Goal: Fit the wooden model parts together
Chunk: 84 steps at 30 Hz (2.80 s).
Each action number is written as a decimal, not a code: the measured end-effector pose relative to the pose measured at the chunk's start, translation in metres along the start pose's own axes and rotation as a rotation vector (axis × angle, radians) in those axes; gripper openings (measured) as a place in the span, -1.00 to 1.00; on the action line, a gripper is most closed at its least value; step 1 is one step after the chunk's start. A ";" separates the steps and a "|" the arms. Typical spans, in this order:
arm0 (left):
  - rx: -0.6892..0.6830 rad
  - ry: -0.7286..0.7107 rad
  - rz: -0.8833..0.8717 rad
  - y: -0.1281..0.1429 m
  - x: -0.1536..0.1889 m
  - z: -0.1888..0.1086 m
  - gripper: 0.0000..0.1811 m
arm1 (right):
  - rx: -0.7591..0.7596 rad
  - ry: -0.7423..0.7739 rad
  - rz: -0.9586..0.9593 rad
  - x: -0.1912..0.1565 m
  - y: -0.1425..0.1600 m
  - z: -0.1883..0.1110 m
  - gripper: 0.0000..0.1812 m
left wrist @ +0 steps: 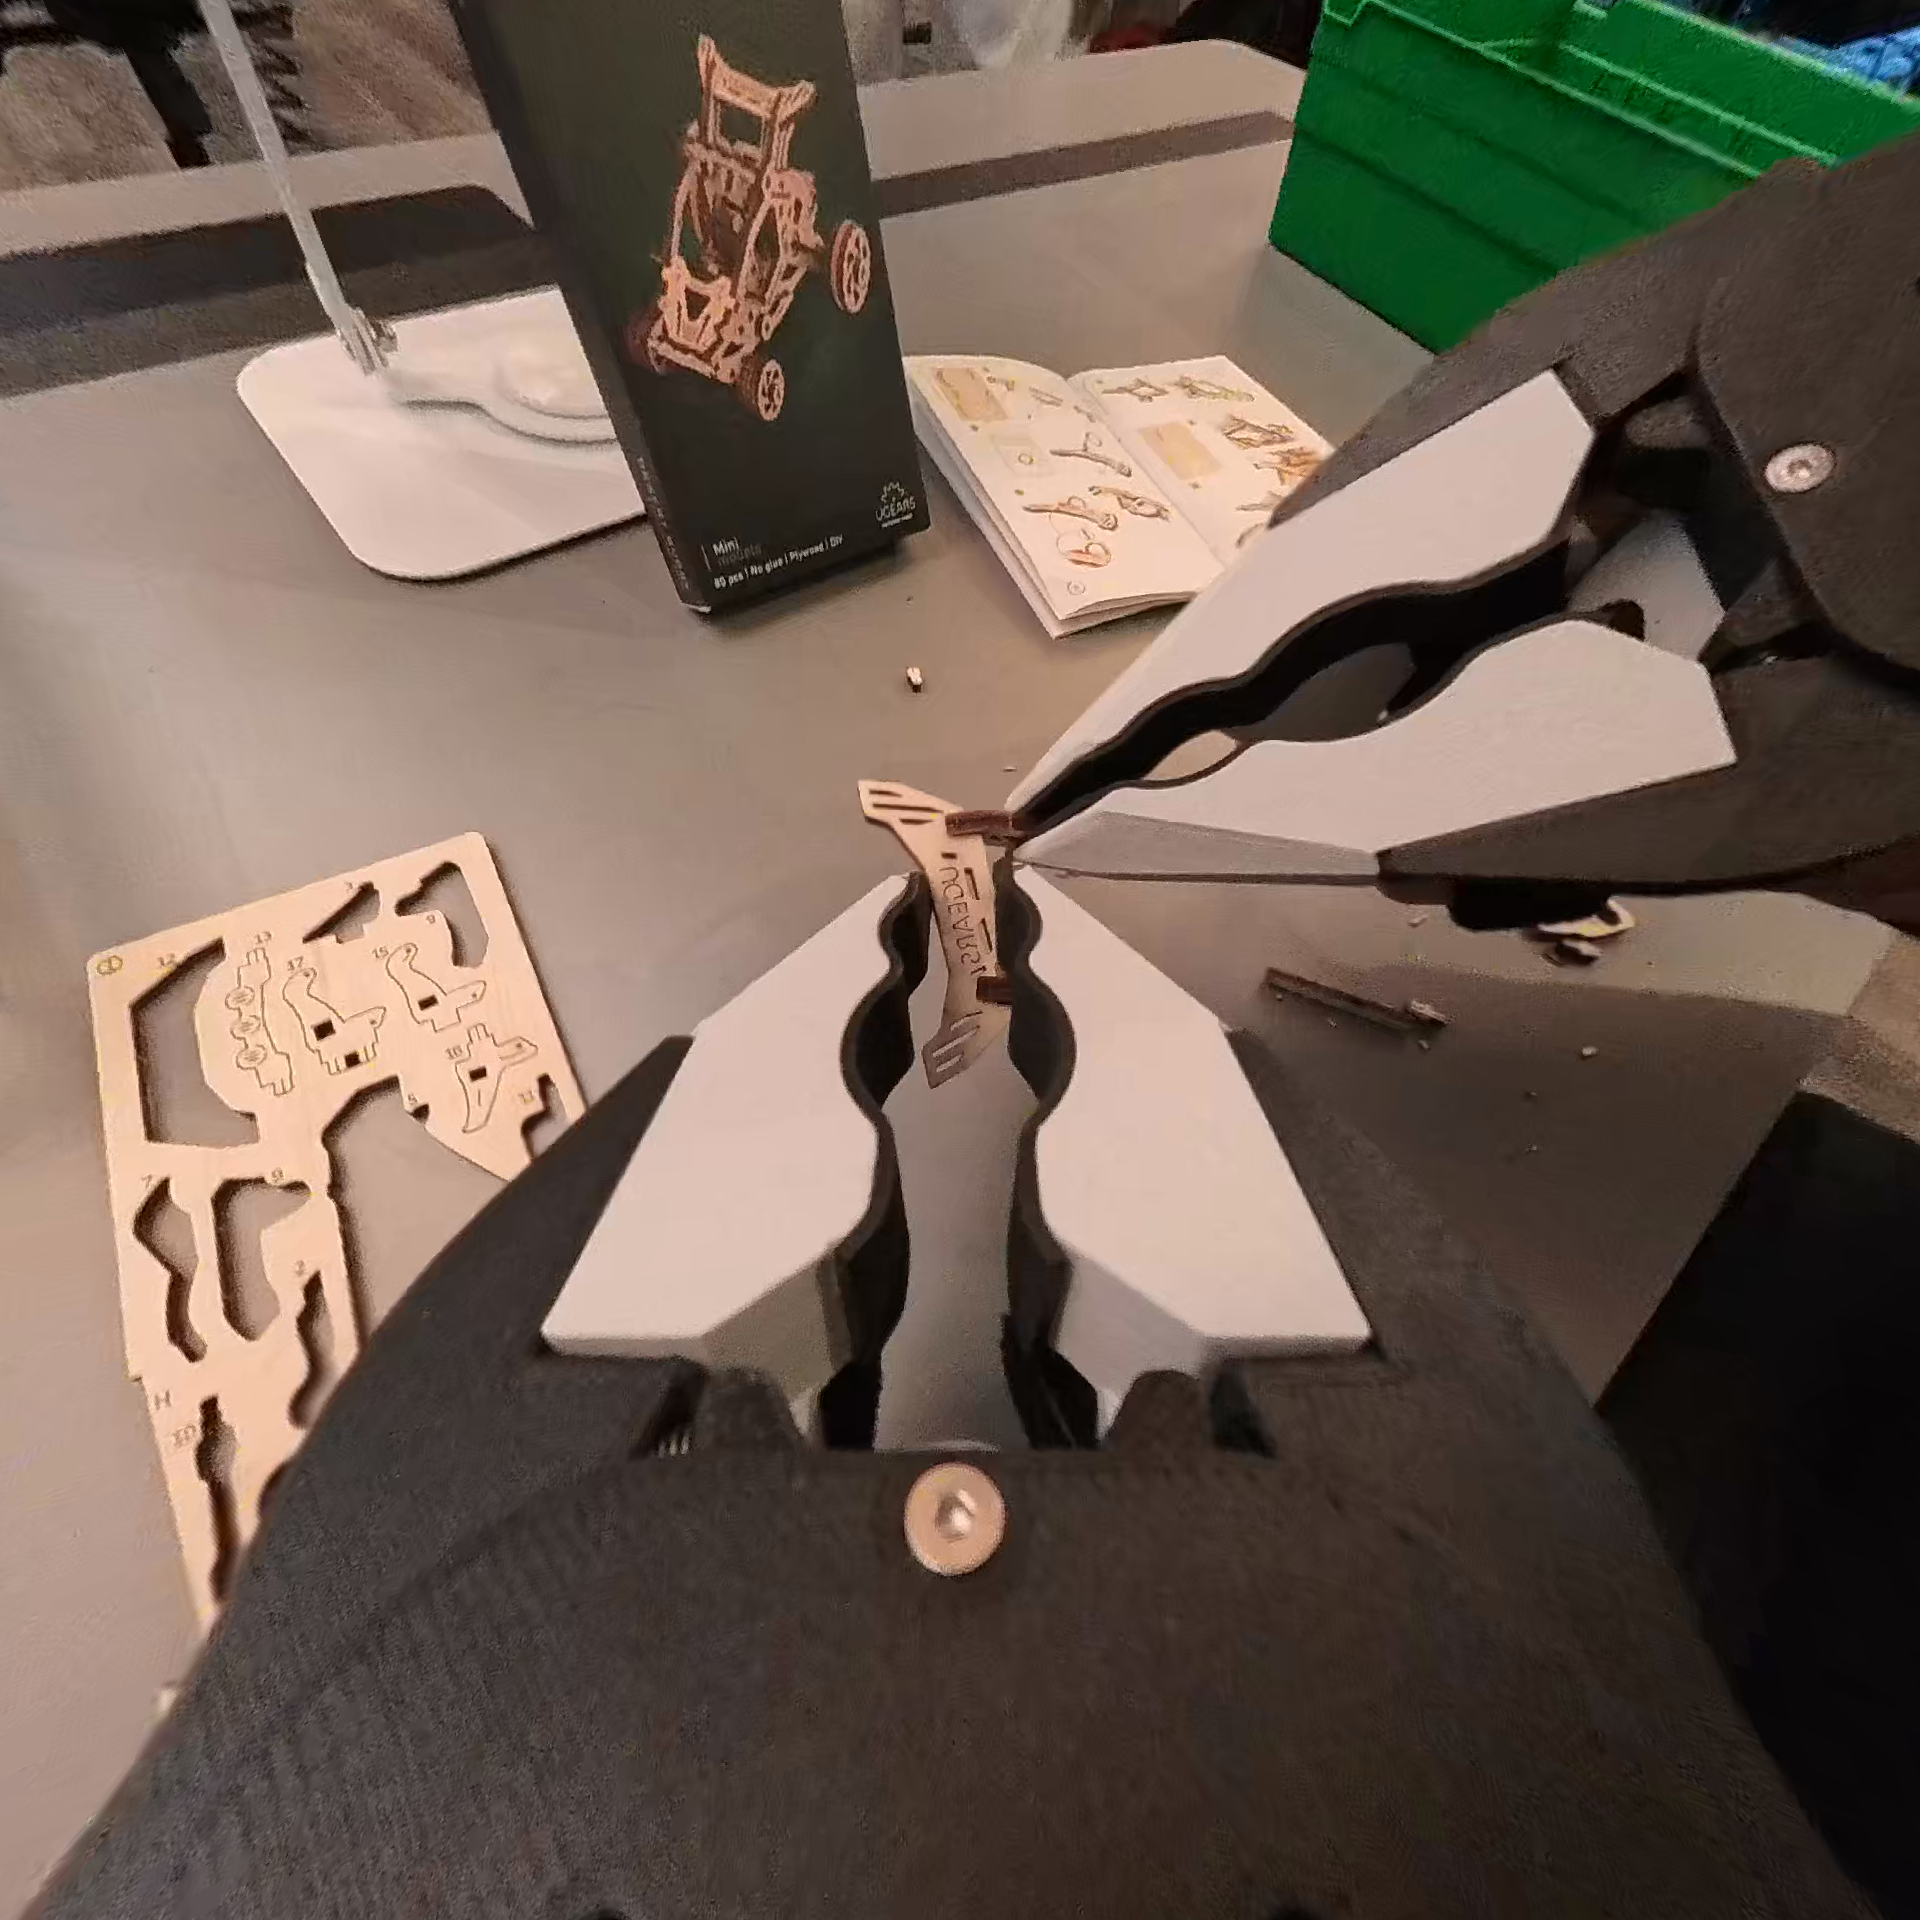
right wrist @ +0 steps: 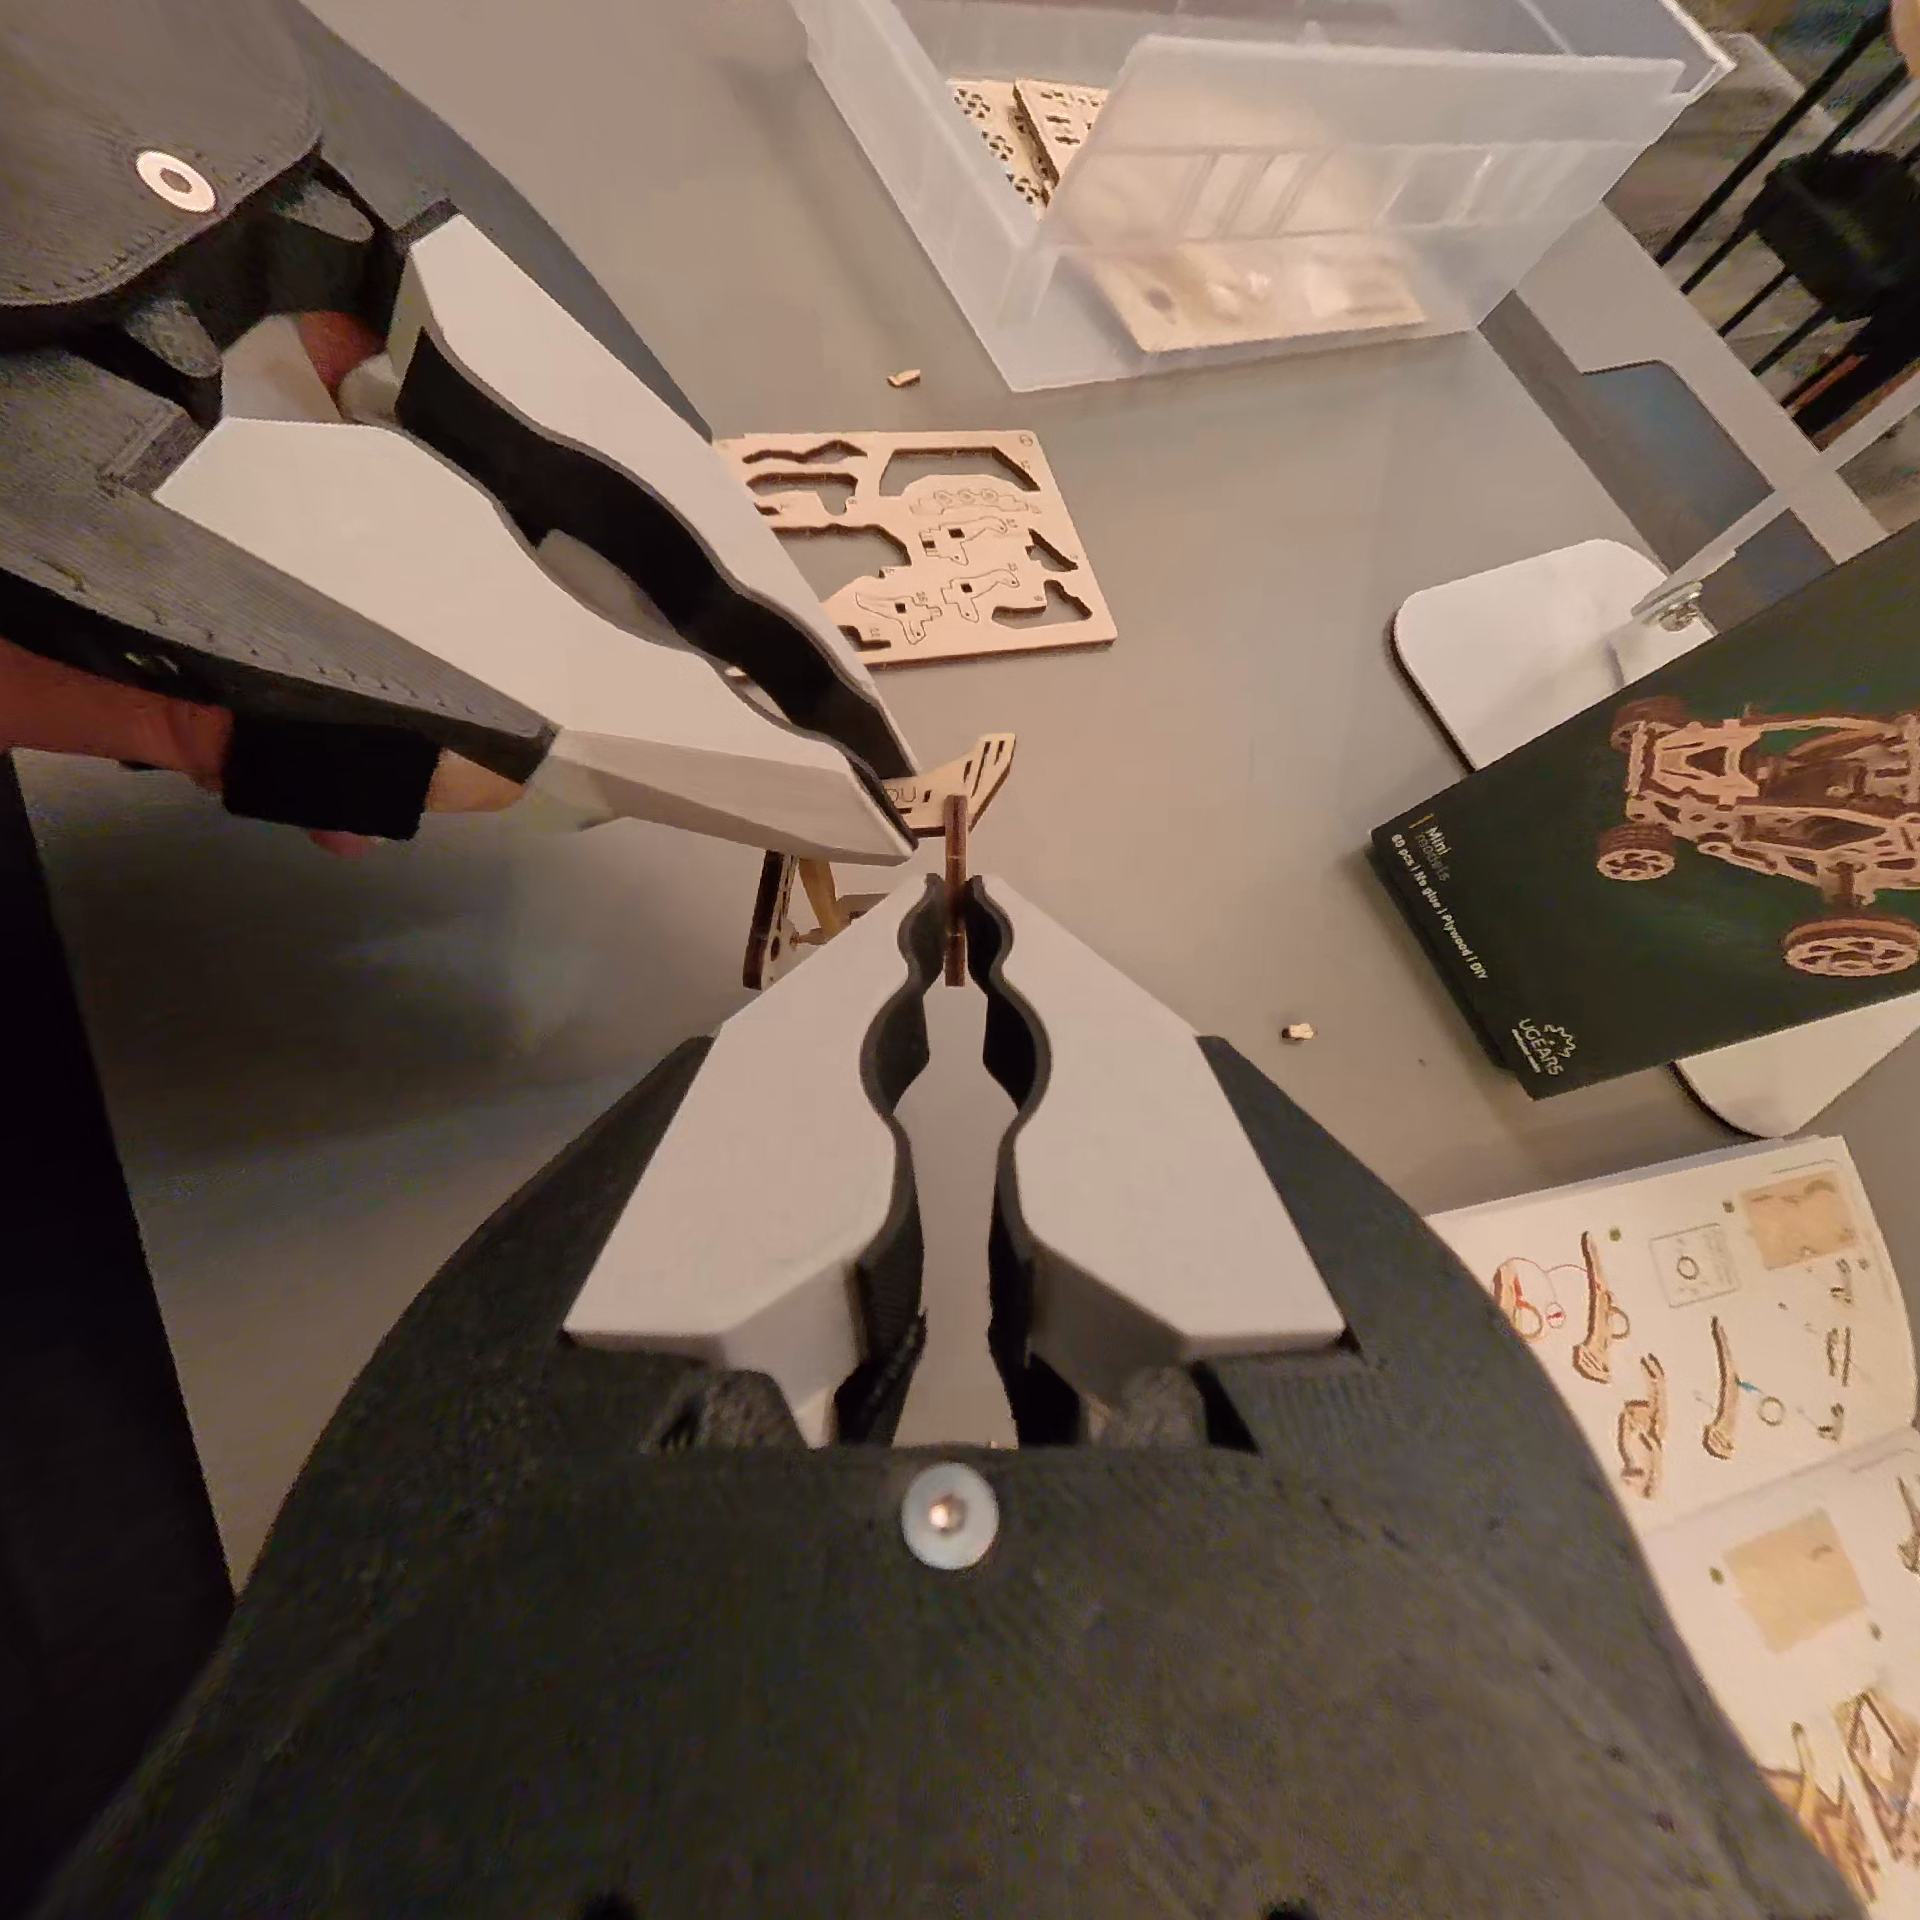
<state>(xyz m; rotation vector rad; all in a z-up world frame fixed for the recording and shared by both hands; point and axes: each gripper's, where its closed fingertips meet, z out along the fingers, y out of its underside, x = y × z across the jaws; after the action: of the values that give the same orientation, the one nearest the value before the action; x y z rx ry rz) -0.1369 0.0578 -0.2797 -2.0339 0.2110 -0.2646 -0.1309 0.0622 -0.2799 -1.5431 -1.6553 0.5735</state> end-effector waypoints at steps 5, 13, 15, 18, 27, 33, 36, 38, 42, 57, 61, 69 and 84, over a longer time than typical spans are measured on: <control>0.010 -0.014 0.045 -0.003 0.001 0.000 -0.87 | -0.004 0.025 -0.022 0.003 -0.002 -0.003 -1.00; 0.004 -0.054 0.108 -0.004 0.001 0.001 -0.88 | -0.020 0.067 -0.064 0.004 -0.004 -0.004 -1.00; 0.002 -0.070 0.143 -0.004 0.000 0.000 -0.88 | -0.026 0.071 -0.073 0.004 -0.004 -0.004 -1.00; 0.011 -0.080 0.135 -0.006 -0.001 -0.001 -0.88 | -0.023 0.084 -0.082 0.004 -0.007 -0.004 -1.00; 0.028 -0.078 0.087 -0.009 -0.002 -0.003 -0.88 | -0.016 0.117 -0.111 0.005 -0.011 -0.004 -1.00; 0.009 -0.126 0.167 -0.010 -0.003 -0.003 -0.88 | -0.023 0.130 -0.114 0.005 -0.012 -0.004 -1.00; 0.011 -0.129 0.164 -0.011 -0.003 -0.004 -0.88 | -0.021 0.132 -0.115 0.005 -0.013 -0.003 -1.00; 0.009 -0.136 0.171 -0.011 -0.004 -0.004 -0.88 | -0.023 0.135 -0.118 0.005 -0.013 -0.003 -1.00; -0.002 -0.160 0.206 -0.011 -0.004 -0.004 -0.88 | -0.030 0.137 -0.114 0.005 -0.013 -0.002 -1.00; -0.011 -0.141 0.140 -0.014 -0.011 -0.001 -0.88 | -0.003 0.086 -0.056 0.010 -0.017 0.000 -0.99; 0.000 -0.116 0.090 -0.015 -0.014 -0.001 -0.88 | 0.028 0.051 -0.037 0.011 -0.016 -0.005 -0.97; 0.108 0.070 -0.033 -0.026 -0.008 -0.008 -0.88 | 0.149 -0.155 0.090 0.015 -0.025 -0.024 -0.81; 0.188 0.312 0.173 -0.043 0.022 -0.026 -0.89 | 0.284 -0.538 0.323 -0.001 -0.044 -0.047 -0.89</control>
<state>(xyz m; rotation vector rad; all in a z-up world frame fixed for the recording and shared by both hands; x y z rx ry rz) -0.1215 0.0491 -0.2277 -1.7693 0.5335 -0.4750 -0.1216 0.0454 -0.2187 -1.5302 -1.6085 1.4342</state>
